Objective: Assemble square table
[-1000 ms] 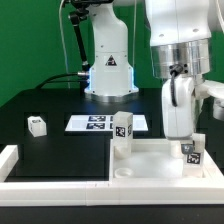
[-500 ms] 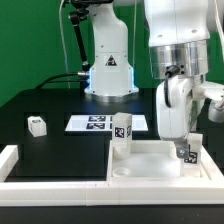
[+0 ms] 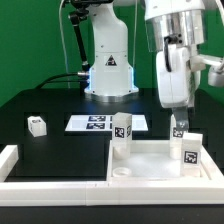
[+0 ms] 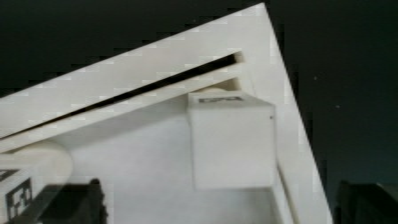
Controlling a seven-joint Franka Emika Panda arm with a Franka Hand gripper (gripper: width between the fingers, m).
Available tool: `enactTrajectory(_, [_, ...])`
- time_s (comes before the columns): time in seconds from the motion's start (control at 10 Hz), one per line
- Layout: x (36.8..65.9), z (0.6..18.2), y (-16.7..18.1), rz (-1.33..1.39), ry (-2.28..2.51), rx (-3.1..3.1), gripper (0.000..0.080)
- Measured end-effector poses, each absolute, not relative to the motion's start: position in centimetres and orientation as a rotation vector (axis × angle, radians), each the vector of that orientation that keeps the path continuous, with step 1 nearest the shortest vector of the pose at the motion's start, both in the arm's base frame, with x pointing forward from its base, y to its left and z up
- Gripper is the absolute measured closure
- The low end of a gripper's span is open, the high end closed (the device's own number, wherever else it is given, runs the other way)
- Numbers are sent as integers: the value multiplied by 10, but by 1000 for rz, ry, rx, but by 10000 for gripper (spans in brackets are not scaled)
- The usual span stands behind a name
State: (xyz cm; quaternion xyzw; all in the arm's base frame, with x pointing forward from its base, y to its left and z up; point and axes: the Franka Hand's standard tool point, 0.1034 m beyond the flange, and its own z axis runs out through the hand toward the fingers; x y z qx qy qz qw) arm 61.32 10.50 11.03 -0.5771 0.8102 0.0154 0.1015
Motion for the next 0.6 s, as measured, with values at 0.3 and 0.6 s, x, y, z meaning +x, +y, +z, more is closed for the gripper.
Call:
enactTrajectory(0.3, [613,109,105,46,2395,-1707,150])
enactTrajectory(0.6, [612,109,103,41,2371,-1740,150])
